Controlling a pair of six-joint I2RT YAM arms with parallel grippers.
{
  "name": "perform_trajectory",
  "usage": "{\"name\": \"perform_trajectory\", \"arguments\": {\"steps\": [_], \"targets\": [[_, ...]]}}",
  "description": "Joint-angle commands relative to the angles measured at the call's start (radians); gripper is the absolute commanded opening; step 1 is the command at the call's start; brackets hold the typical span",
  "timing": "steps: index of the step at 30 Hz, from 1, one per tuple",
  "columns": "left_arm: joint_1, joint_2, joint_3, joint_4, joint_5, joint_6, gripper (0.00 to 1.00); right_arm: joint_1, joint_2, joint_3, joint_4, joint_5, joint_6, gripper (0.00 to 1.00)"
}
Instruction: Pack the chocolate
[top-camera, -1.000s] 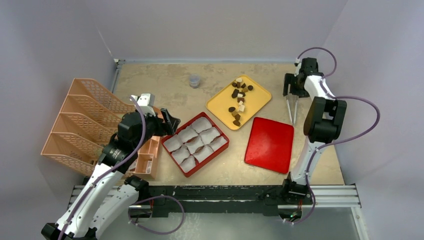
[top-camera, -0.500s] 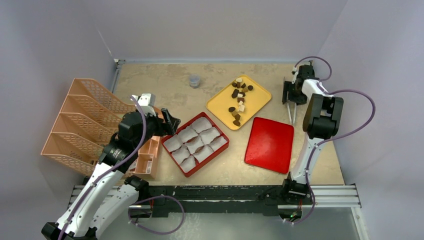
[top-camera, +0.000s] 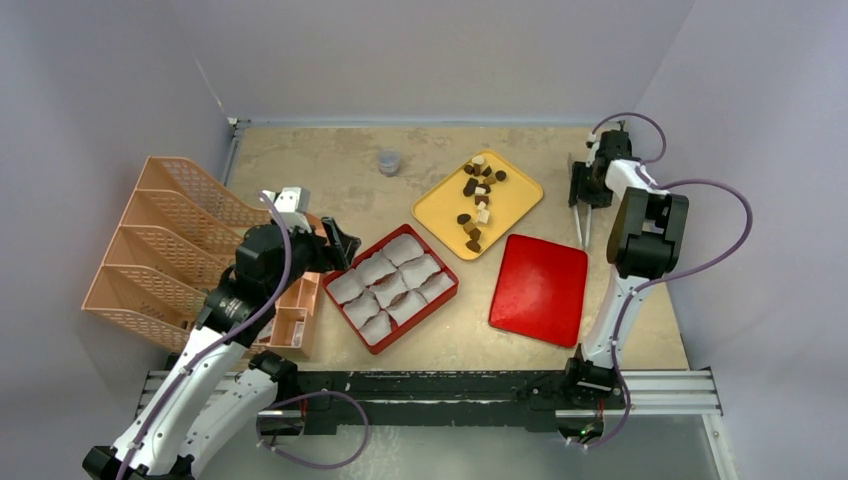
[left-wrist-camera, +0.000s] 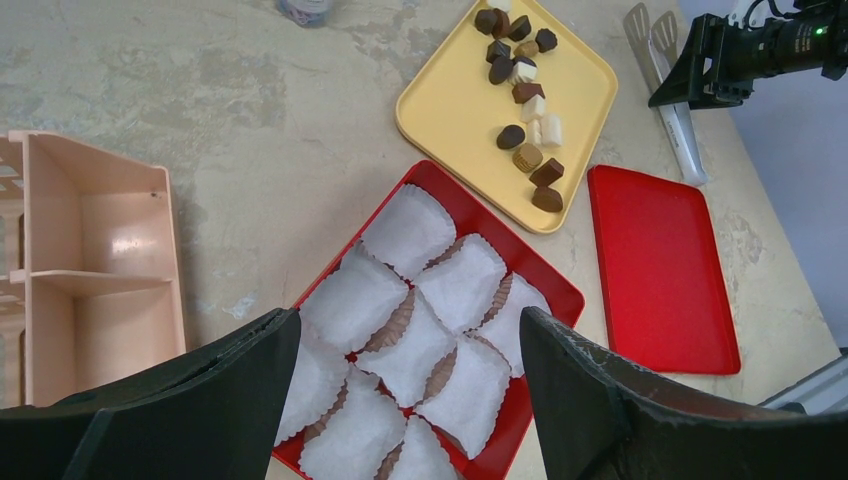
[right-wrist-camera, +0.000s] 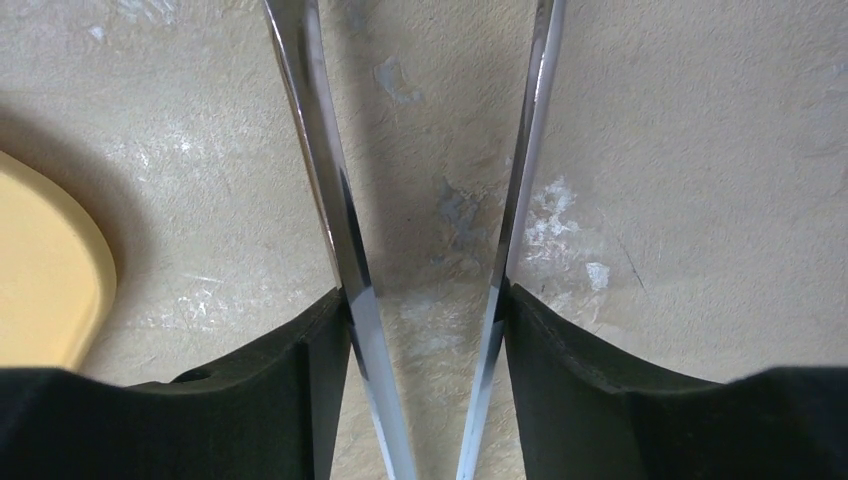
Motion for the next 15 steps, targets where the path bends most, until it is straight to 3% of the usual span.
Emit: {"name": "perform_trajectory", "arguments": {"steps": [1, 5, 15], "targets": [[0.004, -0.010, -0.006, 0.048, 0.000, 0.011, 0.80, -0.008, -0.016, -0.026, -0.008, 0.044, -0.001, 0.56], [0.004, -0.019, -0.004, 0.046, 0.000, 0.014, 0.80, -0.008, -0.065, 0.000, -0.021, 0.067, 0.005, 0.53], [0.004, -0.040, -0.004, 0.034, -0.026, 0.016, 0.80, 0.006, -0.169, 0.107, -0.250, 0.032, 0.077, 0.45]]}}
